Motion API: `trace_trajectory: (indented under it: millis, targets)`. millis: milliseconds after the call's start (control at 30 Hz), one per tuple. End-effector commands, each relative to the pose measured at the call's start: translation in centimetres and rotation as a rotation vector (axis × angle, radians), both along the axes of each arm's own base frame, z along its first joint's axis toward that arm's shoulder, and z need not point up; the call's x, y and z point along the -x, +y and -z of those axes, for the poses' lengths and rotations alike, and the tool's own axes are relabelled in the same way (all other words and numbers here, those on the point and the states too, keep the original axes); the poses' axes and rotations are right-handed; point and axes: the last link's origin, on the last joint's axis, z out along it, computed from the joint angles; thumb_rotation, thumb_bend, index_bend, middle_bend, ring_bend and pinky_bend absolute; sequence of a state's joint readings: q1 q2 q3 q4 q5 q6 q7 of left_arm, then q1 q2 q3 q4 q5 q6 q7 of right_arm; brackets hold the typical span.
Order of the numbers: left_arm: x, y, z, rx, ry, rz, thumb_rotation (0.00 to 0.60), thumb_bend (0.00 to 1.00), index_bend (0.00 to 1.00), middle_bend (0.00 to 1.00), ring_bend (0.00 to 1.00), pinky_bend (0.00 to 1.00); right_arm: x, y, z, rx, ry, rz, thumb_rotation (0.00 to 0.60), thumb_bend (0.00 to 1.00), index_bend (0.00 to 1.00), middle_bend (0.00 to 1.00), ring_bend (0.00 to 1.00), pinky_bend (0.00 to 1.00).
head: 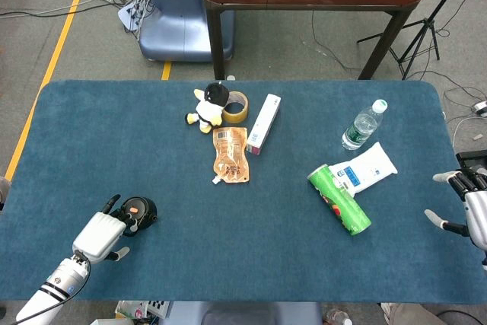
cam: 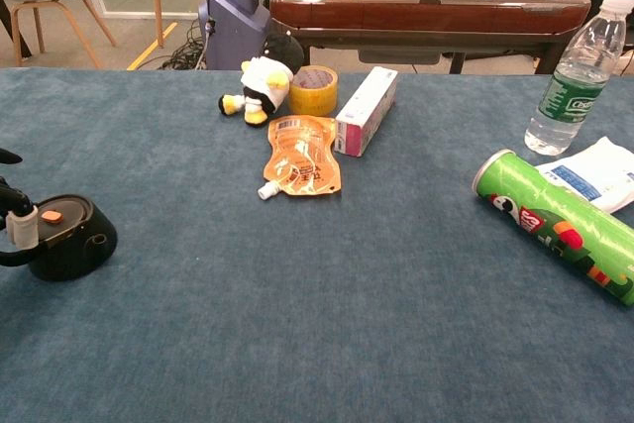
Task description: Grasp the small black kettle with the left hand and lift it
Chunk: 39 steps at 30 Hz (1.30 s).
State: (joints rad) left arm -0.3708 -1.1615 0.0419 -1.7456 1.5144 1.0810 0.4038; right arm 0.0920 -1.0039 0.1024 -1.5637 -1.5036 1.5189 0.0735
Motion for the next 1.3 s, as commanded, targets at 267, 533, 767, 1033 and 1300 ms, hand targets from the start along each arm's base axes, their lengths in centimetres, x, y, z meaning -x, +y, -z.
trace_trajectory:
  millis: [267, 533, 767, 1033, 1300]
  targets:
    - [0.16, 0.14, 0.04, -0.009, 0.005, -0.009, 0.537, 0.21, 0.42, 0.41, 0.30, 0.00, 0.32, 0.29, 0.04, 0.000, -0.004, 0.012, 0.600, 0.12, 0.35, 0.37, 0.24, 0.28]
    - [0.37, 0.10, 0.29, 0.002, 0.018, -0.024, 0.538, 0.21, 0.42, 0.41, 0.30, 0.00, 0.52, 0.46, 0.06, -0.001, -0.006, 0.020, 0.600, 0.12, 0.35, 0.37, 0.24, 0.28]
    - [0.52, 0.02, 0.51, 0.012, 0.028, -0.034, 0.539, 0.21, 0.42, 0.41, 0.31, 0.00, 0.64, 0.52, 0.13, -0.006, -0.006, 0.026, 0.600, 0.12, 0.35, 0.37, 0.24, 0.28]
    - [0.49, 0.05, 0.69, 0.022, 0.035, -0.039, 0.537, 0.21, 0.43, 0.42, 0.31, 0.00, 0.77, 0.60, 0.16, -0.005, -0.009, 0.033, 0.600, 0.12, 0.35, 0.37, 0.24, 0.28]
    - [0.42, 0.08, 0.79, 0.031, 0.043, -0.041, 0.537, 0.21, 0.45, 0.45, 0.34, 0.00, 0.90, 0.74, 0.14, -0.003, -0.012, 0.039, 0.600, 0.11, 0.35, 0.37, 0.24, 0.28]
